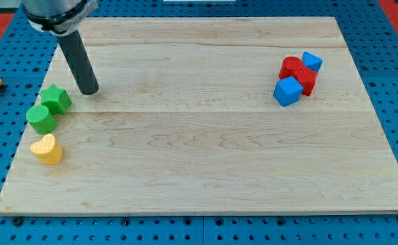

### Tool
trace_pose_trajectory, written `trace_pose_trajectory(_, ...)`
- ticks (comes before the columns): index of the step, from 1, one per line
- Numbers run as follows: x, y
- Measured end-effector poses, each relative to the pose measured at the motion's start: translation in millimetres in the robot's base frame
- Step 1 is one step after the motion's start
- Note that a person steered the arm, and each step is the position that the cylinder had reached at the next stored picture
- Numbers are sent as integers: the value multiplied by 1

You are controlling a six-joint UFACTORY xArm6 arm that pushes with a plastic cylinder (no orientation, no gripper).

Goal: Push the green blocks into the yellow heart

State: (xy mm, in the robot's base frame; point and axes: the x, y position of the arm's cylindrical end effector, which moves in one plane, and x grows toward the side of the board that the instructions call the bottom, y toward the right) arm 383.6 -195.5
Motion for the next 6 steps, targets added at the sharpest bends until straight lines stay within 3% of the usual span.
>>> trace_pose_trajectory(2,14,-52)
trace_pose_trajectory(3,81,-50)
trace_pose_trajectory(4,74,-26)
trace_pose_trajectory(5,37,-40)
trace_pose_trajectory(6,-4,-91)
